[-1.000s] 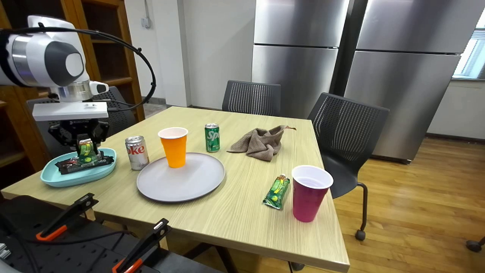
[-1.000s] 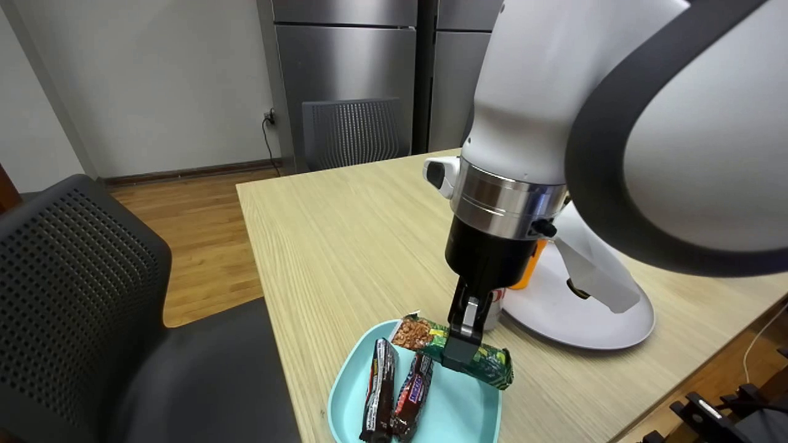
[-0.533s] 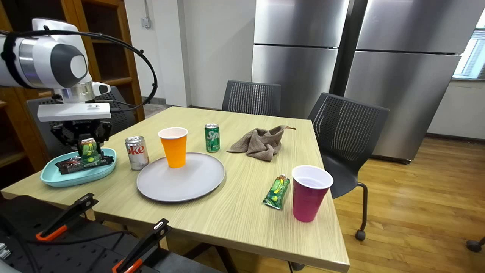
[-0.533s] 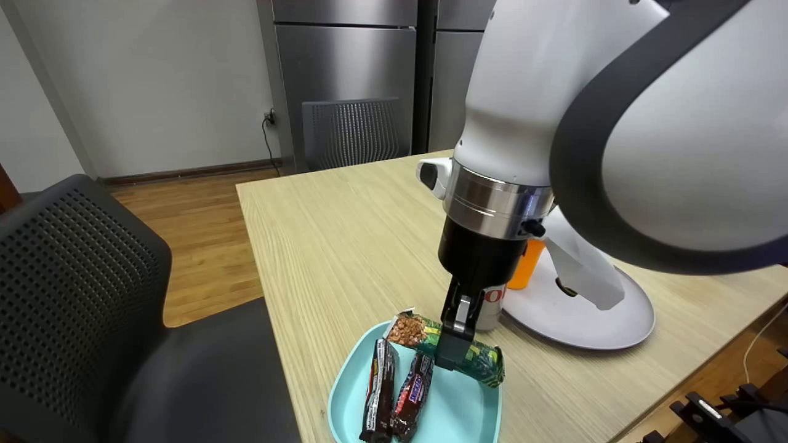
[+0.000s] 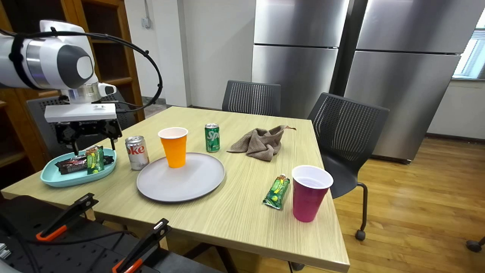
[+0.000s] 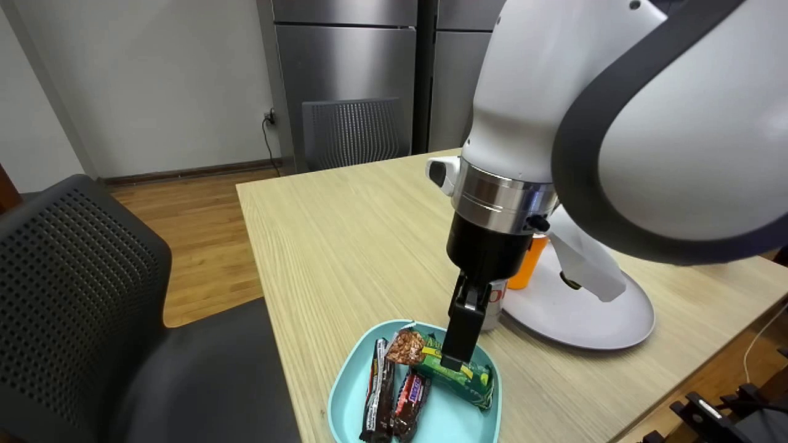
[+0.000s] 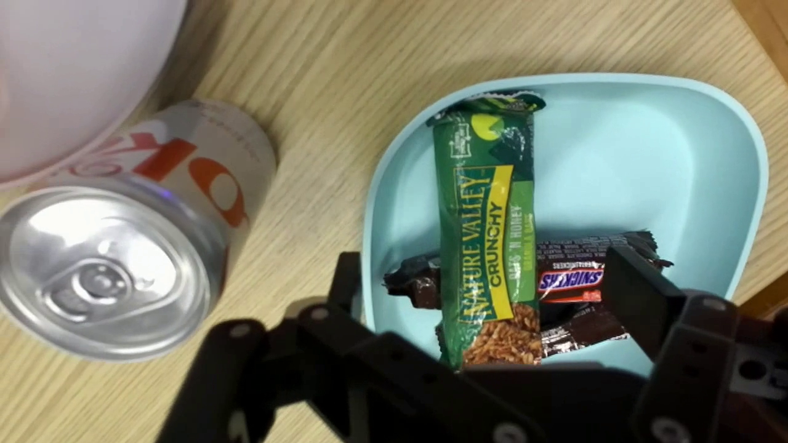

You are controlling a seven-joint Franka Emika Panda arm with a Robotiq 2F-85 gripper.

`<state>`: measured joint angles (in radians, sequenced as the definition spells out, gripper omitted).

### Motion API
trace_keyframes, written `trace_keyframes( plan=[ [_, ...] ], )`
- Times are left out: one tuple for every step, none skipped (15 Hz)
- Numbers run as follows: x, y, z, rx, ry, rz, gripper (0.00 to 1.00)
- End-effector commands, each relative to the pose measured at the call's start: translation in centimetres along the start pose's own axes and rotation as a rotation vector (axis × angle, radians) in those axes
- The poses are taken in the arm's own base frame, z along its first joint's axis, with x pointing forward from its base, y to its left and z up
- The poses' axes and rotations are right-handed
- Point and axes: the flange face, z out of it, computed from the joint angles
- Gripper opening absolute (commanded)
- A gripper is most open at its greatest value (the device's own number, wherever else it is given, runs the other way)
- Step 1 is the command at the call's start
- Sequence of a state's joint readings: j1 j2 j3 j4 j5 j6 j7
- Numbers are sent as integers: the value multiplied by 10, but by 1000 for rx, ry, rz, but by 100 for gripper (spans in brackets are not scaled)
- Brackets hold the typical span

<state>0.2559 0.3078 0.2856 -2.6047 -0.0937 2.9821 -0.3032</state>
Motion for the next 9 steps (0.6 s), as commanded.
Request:
trace_keyframes(
  plan=[
    [-6,8,-22,-29,-23,47,100],
    [-4,7,-27,-30,-17,47,100],
    [-3,6,-32,-33,-9,43,100],
    [-2,3,-37,-36,0,35,100],
    [-1,1,-41,-37,2,28,100],
    [-1,-3,-45,-42,7,22,100],
    [-1,-5,-50,-48,12,18,100],
    [-3,-7,-56,-60,16,15,100],
    [-4,-9,-60,-68,18,5,100]
  ],
)
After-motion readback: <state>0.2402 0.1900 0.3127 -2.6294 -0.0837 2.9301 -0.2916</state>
